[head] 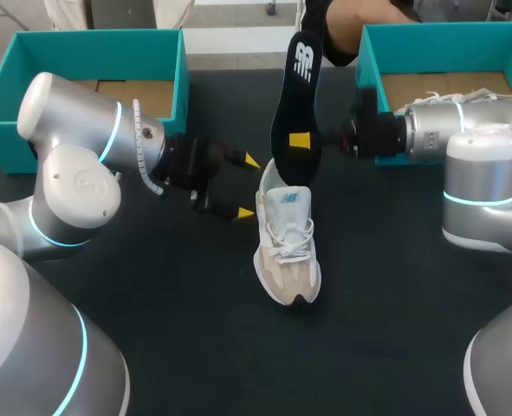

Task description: Take the shoe out of the shoebox, open the shoe tongue, remove and reinsert the insole, then place the shoe into the shoebox

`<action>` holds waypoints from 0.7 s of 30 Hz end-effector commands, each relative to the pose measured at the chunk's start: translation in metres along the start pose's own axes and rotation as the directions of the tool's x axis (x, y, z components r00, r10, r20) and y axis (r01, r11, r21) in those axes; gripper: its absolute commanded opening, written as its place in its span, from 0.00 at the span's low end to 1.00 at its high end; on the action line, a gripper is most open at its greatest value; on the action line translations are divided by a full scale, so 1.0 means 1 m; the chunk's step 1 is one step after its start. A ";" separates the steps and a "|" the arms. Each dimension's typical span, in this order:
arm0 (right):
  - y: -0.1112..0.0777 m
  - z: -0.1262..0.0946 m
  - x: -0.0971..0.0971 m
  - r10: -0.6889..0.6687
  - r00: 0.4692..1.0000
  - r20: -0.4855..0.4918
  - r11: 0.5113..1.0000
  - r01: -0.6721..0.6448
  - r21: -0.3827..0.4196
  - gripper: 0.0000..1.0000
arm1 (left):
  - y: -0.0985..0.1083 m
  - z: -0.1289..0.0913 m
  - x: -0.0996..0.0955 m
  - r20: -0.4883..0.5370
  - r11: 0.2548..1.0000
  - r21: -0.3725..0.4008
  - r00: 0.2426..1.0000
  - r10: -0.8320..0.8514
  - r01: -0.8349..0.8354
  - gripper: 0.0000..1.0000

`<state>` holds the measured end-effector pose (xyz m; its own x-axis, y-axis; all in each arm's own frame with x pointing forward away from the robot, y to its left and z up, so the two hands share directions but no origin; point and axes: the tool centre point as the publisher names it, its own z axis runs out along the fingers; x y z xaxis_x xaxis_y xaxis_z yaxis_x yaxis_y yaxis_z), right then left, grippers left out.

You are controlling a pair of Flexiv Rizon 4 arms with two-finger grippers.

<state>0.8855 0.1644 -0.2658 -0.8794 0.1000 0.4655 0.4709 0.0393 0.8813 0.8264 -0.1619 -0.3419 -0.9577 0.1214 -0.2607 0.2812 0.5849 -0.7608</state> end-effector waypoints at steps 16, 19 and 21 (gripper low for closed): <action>-0.015 0.027 -0.006 -0.011 0.997 -0.075 1.000 0.010 -0.006 0.00 | -0.004 -0.006 -0.003 0.031 0.999 0.008 0.998 -0.053 0.053 1.00; -0.019 0.028 -0.005 -0.006 0.997 -0.075 1.000 0.005 -0.006 0.00 | -0.004 -0.006 -0.003 0.031 0.999 0.008 0.998 -0.053 0.053 1.00; -0.021 0.028 -0.004 0.002 0.997 -0.075 1.000 -0.002 -0.002 0.00 | -0.004 -0.006 -0.003 0.031 0.999 0.008 0.998 -0.053 0.053 1.00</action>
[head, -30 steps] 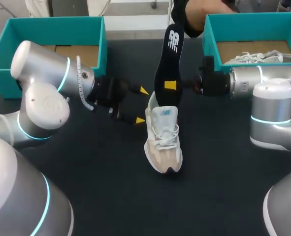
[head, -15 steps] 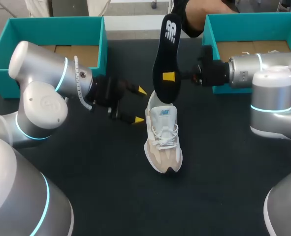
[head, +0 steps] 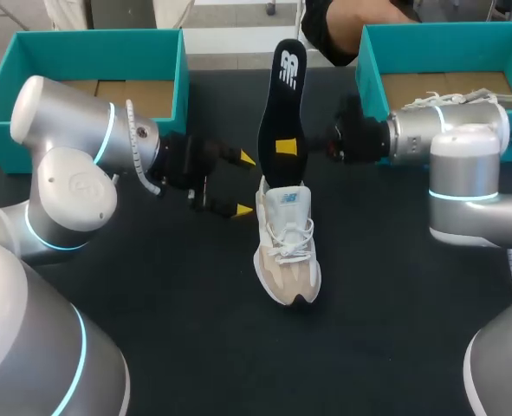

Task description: Take the shoe out of the shoebox, open the shoe tongue, remove and reinsert the insole, then place the shoe into the shoebox

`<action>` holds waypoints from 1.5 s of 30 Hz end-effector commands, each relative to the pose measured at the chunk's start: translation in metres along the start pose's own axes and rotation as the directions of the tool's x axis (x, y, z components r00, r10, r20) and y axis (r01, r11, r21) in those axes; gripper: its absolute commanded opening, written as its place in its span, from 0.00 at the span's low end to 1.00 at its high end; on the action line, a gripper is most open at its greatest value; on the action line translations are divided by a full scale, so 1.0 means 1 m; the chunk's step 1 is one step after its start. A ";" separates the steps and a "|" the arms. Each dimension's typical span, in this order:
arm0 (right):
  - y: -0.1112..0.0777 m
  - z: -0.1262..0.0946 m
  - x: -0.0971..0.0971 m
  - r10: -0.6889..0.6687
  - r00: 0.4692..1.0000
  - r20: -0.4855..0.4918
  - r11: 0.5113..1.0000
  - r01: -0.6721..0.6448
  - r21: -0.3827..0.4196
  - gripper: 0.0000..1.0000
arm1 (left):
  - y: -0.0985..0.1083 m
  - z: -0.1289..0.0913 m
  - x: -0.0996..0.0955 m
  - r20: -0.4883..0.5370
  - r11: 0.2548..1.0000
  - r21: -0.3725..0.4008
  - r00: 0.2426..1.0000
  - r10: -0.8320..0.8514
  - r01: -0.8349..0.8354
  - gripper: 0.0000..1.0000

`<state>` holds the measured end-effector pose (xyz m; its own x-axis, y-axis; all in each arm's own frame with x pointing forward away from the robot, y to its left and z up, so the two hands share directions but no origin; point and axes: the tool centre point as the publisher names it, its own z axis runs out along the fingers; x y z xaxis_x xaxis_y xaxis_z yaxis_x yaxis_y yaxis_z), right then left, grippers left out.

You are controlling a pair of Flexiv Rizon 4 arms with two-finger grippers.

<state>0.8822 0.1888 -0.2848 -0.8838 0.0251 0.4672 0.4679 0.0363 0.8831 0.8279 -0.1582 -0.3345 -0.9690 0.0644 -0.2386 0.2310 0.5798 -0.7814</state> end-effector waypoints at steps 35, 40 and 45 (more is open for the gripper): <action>-0.075 0.015 0.025 0.154 0.988 -0.007 0.987 -0.154 0.052 0.00 | -0.001 0.001 0.000 -0.001 1.000 -0.005 1.000 0.000 0.000 1.00; -0.075 0.013 0.027 0.158 0.987 0.015 0.986 -0.159 0.052 0.00 | -0.001 0.001 0.000 -0.001 1.000 -0.005 1.000 0.000 0.000 1.00; -0.067 0.011 0.025 0.144 0.989 0.033 0.988 -0.145 0.059 0.00 | -0.001 0.001 0.000 -0.001 1.000 -0.005 1.000 0.000 0.000 1.00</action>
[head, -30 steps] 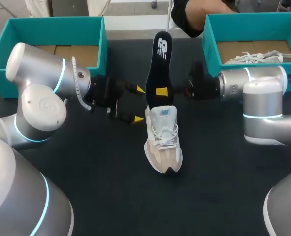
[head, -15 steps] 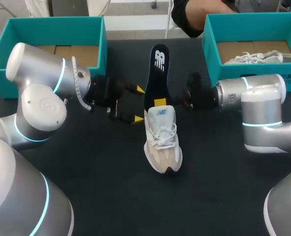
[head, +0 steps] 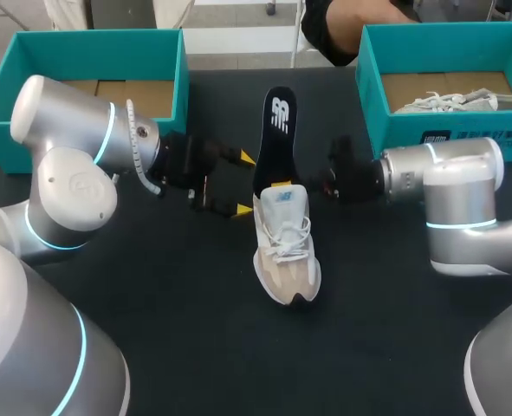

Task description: Take the shoe out of the shoebox, open the shoe tongue, remove and reinsert the insole, then place the shoe into the shoebox

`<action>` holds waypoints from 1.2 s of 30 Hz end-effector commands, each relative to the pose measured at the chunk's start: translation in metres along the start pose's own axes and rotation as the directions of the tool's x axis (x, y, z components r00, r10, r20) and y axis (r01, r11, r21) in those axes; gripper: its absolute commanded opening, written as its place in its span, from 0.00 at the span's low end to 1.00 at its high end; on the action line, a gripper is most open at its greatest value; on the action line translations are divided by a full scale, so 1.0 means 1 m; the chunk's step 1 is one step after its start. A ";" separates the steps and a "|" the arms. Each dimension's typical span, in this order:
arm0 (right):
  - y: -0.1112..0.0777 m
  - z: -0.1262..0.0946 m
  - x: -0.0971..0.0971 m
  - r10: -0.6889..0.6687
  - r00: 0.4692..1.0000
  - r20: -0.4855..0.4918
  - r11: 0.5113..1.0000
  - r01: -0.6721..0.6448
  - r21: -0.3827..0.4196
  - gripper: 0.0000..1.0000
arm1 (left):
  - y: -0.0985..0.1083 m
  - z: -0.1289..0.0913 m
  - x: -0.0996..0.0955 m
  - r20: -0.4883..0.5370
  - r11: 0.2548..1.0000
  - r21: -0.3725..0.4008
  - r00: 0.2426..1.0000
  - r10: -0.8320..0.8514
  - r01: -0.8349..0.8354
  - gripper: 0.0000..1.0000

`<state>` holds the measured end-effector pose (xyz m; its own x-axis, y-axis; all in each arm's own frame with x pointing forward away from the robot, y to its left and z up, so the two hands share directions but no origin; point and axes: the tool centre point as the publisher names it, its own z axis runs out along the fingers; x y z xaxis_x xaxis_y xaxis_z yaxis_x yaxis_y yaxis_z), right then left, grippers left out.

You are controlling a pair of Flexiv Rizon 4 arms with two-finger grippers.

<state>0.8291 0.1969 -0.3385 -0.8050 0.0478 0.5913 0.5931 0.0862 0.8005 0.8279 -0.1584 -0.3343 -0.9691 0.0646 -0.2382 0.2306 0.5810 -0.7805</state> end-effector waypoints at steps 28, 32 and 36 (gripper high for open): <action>0.025 -0.010 -0.004 -0.037 0.998 0.051 0.998 0.034 0.054 0.00 | 0.000 0.001 0.000 -0.001 1.000 -0.004 1.000 0.000 0.000 1.00; 0.016 -0.010 -0.006 0.004 1.000 0.023 0.998 -0.005 0.064 0.00 | 0.000 0.001 0.000 -0.001 1.000 -0.004 1.000 0.000 0.000 1.00; 0.006 -0.011 -0.004 0.049 0.999 0.009 0.996 -0.050 0.080 0.00 | 0.000 0.001 0.000 -0.001 1.000 -0.004 1.000 0.000 0.000 1.00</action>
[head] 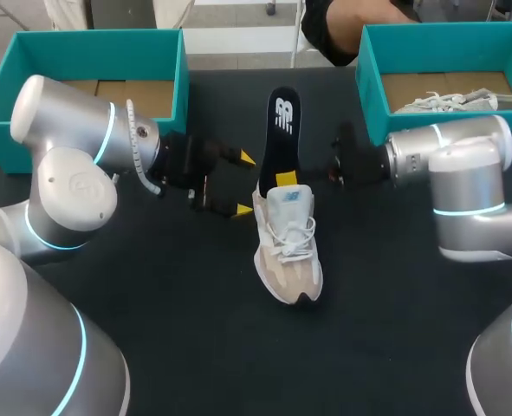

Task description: Take the shoe out of the shoebox, open the shoe tongue, remove and reinsert the insole, then place the shoe into the shoebox

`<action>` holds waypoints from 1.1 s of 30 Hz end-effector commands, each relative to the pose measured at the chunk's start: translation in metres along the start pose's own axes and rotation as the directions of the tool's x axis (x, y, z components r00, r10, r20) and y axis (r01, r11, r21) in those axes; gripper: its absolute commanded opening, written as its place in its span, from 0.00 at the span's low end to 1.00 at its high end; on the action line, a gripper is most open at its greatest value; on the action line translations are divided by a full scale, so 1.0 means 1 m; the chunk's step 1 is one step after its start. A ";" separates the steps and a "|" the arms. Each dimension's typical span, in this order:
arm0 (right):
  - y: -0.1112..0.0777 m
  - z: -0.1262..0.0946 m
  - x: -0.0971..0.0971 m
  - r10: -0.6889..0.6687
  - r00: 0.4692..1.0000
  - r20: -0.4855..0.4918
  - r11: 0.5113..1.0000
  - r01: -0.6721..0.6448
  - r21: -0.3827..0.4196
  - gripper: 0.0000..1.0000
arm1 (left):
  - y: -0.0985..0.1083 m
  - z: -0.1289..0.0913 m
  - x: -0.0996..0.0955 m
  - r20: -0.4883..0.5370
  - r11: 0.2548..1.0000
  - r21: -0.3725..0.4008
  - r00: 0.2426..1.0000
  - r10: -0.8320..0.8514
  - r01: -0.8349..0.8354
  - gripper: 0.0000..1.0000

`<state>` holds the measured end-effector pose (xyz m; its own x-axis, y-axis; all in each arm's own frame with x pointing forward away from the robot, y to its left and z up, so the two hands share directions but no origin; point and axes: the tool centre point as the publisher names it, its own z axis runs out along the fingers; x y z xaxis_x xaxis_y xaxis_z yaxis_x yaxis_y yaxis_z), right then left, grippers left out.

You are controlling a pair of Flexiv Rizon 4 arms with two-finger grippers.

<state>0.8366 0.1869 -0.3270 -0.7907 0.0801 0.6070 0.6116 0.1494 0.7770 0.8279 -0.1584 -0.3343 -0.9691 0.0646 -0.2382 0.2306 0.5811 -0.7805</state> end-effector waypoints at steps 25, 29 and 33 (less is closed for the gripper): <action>0.006 0.001 0.010 0.017 1.000 0.010 0.997 -0.018 0.071 0.19 | 0.000 0.001 0.000 -0.001 1.000 -0.003 1.000 0.000 0.000 1.00; 0.011 -0.001 0.002 0.005 1.000 0.007 0.997 -0.006 0.079 0.15 | 0.000 0.001 0.000 -0.001 1.000 -0.003 1.000 0.000 0.000 1.00; 0.009 0.000 -0.007 0.020 0.999 -0.025 0.996 -0.017 0.092 0.00 | 0.000 0.001 0.000 -0.001 1.000 -0.003 1.000 0.000 0.000 1.00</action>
<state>0.8385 0.1865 -0.3169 -0.7834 0.0843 0.6157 0.6170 0.2239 0.7544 0.8279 -0.1583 -0.3343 -0.9691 0.0647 -0.2382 0.2306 0.5812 -0.7804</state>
